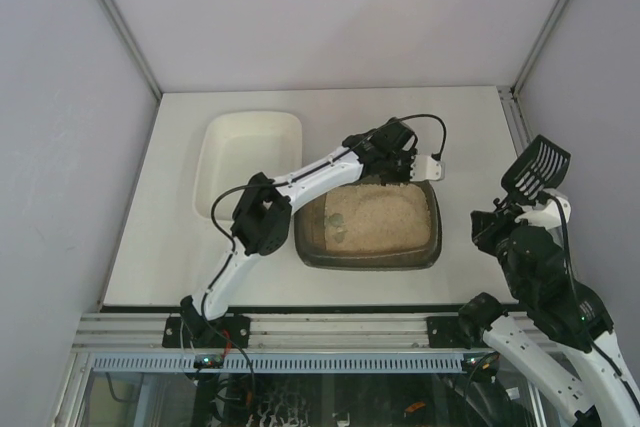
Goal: Clean the litter box
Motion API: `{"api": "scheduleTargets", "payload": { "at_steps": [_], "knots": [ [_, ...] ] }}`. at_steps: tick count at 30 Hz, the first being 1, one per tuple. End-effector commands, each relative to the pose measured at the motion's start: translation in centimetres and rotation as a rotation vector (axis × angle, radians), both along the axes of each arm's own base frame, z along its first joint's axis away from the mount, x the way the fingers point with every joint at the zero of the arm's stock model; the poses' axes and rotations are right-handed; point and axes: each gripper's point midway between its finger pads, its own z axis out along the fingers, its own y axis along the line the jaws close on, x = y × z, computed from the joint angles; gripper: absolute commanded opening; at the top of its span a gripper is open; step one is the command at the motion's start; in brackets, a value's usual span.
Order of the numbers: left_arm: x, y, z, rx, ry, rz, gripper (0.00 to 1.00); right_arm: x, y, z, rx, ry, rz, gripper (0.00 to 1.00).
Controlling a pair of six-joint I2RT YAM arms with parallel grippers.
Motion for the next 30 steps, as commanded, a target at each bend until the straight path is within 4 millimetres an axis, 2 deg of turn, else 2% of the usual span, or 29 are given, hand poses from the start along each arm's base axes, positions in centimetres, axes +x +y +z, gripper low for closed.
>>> {"api": "scheduleTargets", "payload": {
  "at_steps": [1, 5, 17, 19, 20, 21, 22, 23, 27, 30],
  "knots": [
    [-1.0, -3.4, 5.2, -0.114, -0.117, -0.259, 0.0, -0.6, -1.4, 1.2, 0.018, -0.035, -0.061, 0.0],
    [-1.3, -4.6, 5.1, -0.125, -0.152, -0.319, 0.0, -0.7, -2.0, 1.0, -0.01, -0.034, -0.081, 0.0],
    [-0.8, -9.3, 7.9, -0.282, -0.359, -0.468, 0.0, -1.0, -3.1, 1.6, -0.006, -0.072, -0.128, 0.0],
    [-1.0, -9.6, 8.3, -0.3, -0.361, -0.477, 0.12, -1.1, -3.2, 1.6, -0.001, -0.072, -0.132, 0.0],
    [-1.0, -9.7, 8.6, -0.318, -0.349, -0.466, 0.25, -1.2, -3.2, 1.6, 0.008, -0.072, -0.134, 0.0],
    [-1.1, -9.9, 9.2, -0.347, -0.338, -0.445, 0.51, -1.2, -3.2, 1.5, 0.012, -0.069, -0.136, 0.0],
    [-1.2, -10.0, 10.0, -0.375, -0.324, -0.424, 0.86, -1.3, -3.2, 1.4, 0.018, -0.068, -0.136, 0.0],
    [-1.3, -10.0, 10.5, -0.392, -0.31, -0.407, 0.99, -1.3, -3.2, 1.4, 0.024, -0.068, -0.138, 0.0],
    [-1.6, -9.1, 14.0, -0.457, -0.252, -0.287, 1.0, -1.5, -3.2, 1.8, 0.047, -0.088, -0.135, 0.0],
    [-1.4, -7.3, 17.5, -0.493, -0.22, -0.141, 1.0, -1.4, -3.0, 2.2, 0.04, -0.093, -0.12, 0.0]
  ]
}}
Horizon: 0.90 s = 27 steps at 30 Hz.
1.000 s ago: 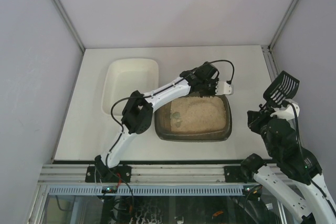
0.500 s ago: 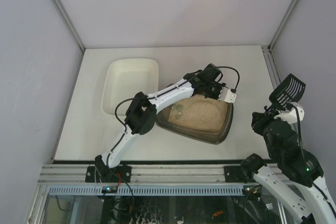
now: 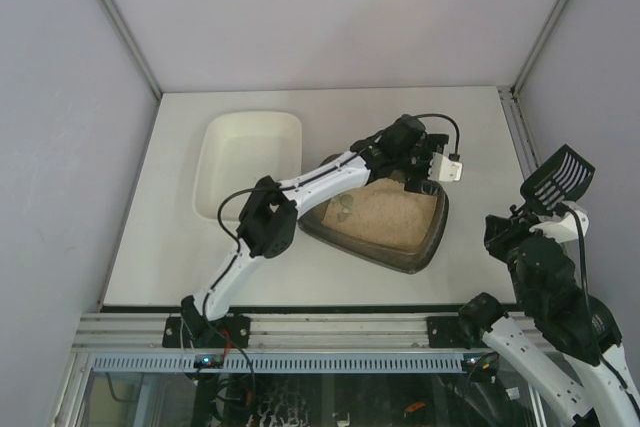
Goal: Clean the litter box
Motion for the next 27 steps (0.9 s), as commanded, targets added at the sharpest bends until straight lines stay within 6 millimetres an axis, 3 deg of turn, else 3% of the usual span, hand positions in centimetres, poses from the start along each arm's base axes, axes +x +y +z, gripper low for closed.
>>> {"api": "scheduleTargets", "payload": {
  "at_steps": [1, 5, 10, 13, 15, 19, 21, 24, 27],
  "knots": [
    [-0.2, 1.8, 14.1, -0.232, 0.01, 0.182, 1.0, -0.1, 0.0, 2.5, 0.026, -0.059, 0.005, 0.0],
    [0.7, 6.8, 18.4, -0.288, 0.124, 0.399, 1.0, 0.6, 1.4, 3.2, -0.047, -0.022, 0.1, 0.0],
    [-0.5, 14.2, 21.0, -0.361, 0.543, 0.642, 1.0, 1.9, 6.8, 3.7, -0.101, 0.101, 0.369, 0.0],
    [-1.4, 18.1, 19.5, -0.371, 0.823, 0.774, 1.0, 2.2, 10.6, 2.7, -0.09, 0.224, 0.547, 0.0],
    [-2.0, 20.3, 17.0, -0.377, 1.002, 0.868, 1.0, 2.5, 12.3, 2.1, -0.084, 0.291, 0.619, 0.0],
    [-3.8, 23.8, 12.1, -0.345, 1.093, 1.033, 1.0, 3.9, 14.4, 1.6, -0.11, 0.332, 0.711, 0.0],
    [-5.0, 25.1, 12.0, -0.364, 1.069, 1.068, 1.0, 4.6, 15.5, 1.1, -0.132, 0.39, 0.771, 0.0],
    [-6.8, 26.6, 13.2, -0.407, 0.978, 1.073, 1.0, 6.1, 16.9, 2.0, -0.141, 0.407, 0.817, 0.0],
    [-9.1, 27.5, 14.0, -0.363, 0.894, 0.946, 1.0, 7.3, 18.6, 1.9, -0.087, 0.395, 0.892, 0.0]
  ]
}}
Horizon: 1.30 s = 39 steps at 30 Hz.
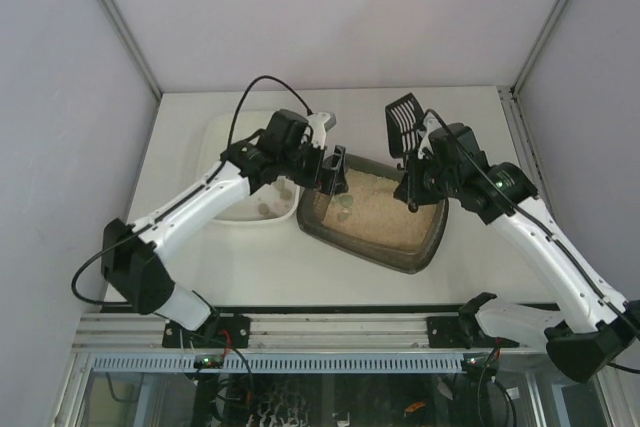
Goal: Clean the litter box
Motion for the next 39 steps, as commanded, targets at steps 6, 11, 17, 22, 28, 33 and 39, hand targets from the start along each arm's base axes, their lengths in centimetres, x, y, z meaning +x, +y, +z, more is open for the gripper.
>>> {"api": "scheduleTargets", "payload": {
  "at_steps": [6, 11, 17, 22, 28, 33, 39],
  "knots": [
    [-3.2, 5.2, 5.2, -0.016, -0.201, -0.051, 1.0, 0.3, 5.4, -0.8, 0.229, 0.241, 0.274, 0.0],
    [-2.0, 7.5, 3.8, 0.0, -0.16, 0.177, 1.0, -2.0, 5.0, -4.2, 0.195, 0.52, 0.195, 0.0],
    [-2.1, 3.1, 4.6, -0.129, -0.046, 0.042, 1.0, -4.2, 3.7, -5.9, 0.097, 0.693, 0.076, 0.0],
    [-0.8, -0.9, 3.1, -0.197, 0.171, -0.06, 1.0, -5.1, 4.4, -7.0, 0.061, 0.816, 0.059, 0.0],
    [0.9, -2.3, 2.1, -0.215, 0.225, -0.057, 1.0, -3.9, 5.2, -6.9, -0.052, 0.885, 0.029, 0.0],
    [1.4, -1.5, 1.7, -0.228, 0.226, -0.025, 1.0, -2.4, 5.3, -8.1, -0.107, 0.921, -0.009, 0.0],
    [1.1, 1.1, 1.9, -0.241, 0.191, 0.013, 1.0, -3.2, 4.9, -10.1, -0.169, 0.988, -0.015, 0.0]
  ]
}}
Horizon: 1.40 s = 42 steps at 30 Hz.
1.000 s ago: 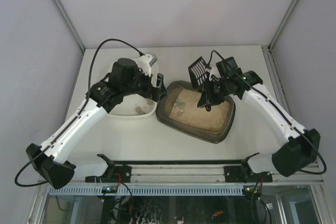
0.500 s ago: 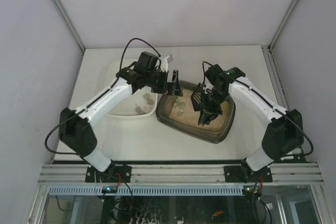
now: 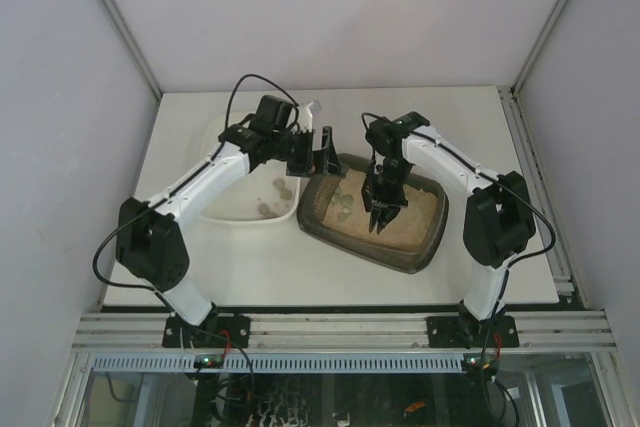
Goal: Clean the litter box
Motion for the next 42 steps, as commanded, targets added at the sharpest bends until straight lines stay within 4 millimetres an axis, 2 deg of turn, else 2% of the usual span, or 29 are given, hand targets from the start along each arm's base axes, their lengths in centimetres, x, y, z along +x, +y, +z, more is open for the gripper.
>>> {"api": "scheduleTargets", "payload": {
  "at_steps": [1, 5, 9, 17, 22, 27, 31, 38, 42],
  "knots": [
    [0.2, 2.5, 3.1, -0.07, -0.071, 0.048, 1.0, -1.0, -0.6, -0.4, -0.059, 0.034, 0.008, 0.0],
    [-0.4, 4.0, 1.8, -0.061, -0.041, 0.064, 1.0, -1.5, -0.4, -1.0, -0.054, 0.064, 0.013, 0.0],
    [-1.0, 4.6, 1.5, -0.055, -0.054, 0.071, 1.0, -1.3, 0.5, -1.3, -0.037, 0.077, 0.027, 0.0],
    [-1.4, 6.9, 2.4, -0.056, -0.1, 0.107, 1.0, -2.1, 2.8, -2.2, 0.014, 0.146, 0.059, 0.0],
    [-1.9, 9.4, 3.8, -0.051, -0.156, 0.142, 1.0, -0.9, 3.7, -2.8, 0.031, 0.13, 0.063, 0.0],
    [-2.7, 12.9, 5.0, -0.012, -0.234, 0.189, 1.0, 0.3, 5.4, -3.4, 0.113, 0.1, 0.039, 0.0],
    [-3.9, 15.1, 4.8, 0.03, -0.235, 0.215, 1.0, 0.0, 6.7, -4.6, 0.222, 0.14, 0.015, 0.0],
    [-4.3, 17.5, 3.8, 0.047, -0.198, 0.282, 1.0, 0.6, 7.9, -6.3, 0.372, 0.123, -0.036, 0.0],
    [-4.2, 18.2, 3.4, 0.052, -0.185, 0.307, 1.0, 1.1, 7.6, -6.5, 0.458, 0.094, -0.103, 0.0]
  ]
}}
